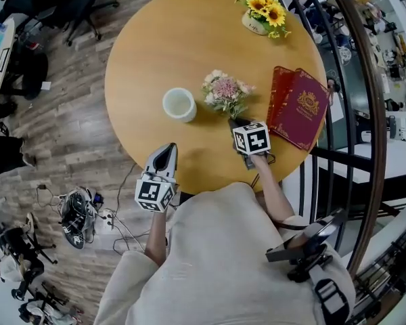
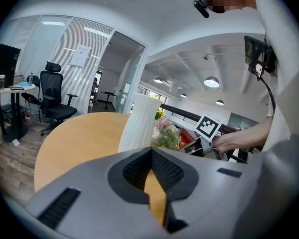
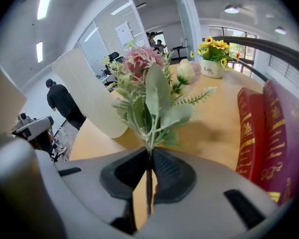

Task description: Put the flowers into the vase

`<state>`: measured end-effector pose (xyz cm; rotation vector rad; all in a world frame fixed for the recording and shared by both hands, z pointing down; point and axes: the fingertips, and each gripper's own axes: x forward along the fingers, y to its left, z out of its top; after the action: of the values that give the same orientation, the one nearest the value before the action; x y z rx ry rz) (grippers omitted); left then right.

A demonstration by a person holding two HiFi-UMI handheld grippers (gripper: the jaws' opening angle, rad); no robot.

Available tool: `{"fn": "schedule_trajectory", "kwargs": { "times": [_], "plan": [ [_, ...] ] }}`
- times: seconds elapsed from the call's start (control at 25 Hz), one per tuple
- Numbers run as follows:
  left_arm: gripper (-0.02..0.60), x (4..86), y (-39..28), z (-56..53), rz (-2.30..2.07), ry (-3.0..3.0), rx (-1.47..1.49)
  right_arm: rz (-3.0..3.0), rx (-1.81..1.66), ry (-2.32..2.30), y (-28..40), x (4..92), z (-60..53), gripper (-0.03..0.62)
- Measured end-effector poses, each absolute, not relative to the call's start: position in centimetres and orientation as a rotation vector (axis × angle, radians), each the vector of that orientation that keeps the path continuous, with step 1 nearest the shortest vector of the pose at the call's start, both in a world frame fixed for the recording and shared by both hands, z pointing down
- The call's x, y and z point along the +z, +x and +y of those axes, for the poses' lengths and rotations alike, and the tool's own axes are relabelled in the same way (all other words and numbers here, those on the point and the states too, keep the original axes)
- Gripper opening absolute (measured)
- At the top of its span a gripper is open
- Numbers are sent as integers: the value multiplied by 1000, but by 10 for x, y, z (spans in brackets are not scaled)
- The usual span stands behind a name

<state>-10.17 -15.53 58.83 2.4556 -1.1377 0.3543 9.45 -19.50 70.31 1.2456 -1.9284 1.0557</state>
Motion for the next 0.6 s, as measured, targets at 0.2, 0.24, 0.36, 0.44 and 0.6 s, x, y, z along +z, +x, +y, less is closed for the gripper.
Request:
{"fn": "schedule_trajectory", "kwargs": {
  "times": [0.2, 0.24, 0.36, 0.44, 0.6],
  "plan": [
    [8, 576, -94, -160, -1141, 2498, 330, -2039, 978, 1337, 99, 659, -221, 41],
    [8, 574, -93, -161, -1145, 2505, 324, -2071, 958, 1353, 99, 647, -228, 41],
    [8, 565, -90, -164, -1154, 2529, 307, -2156, 887, 1395, 98, 610, -247, 41],
    [6, 558, -88, -170, -1162, 2550, 291, -2195, 830, 1415, 97, 590, -259, 41],
    [8, 544, -88, -176, -1182, 2585, 260, -2247, 778, 1436, 95, 569, -266, 41]
  ]
}}
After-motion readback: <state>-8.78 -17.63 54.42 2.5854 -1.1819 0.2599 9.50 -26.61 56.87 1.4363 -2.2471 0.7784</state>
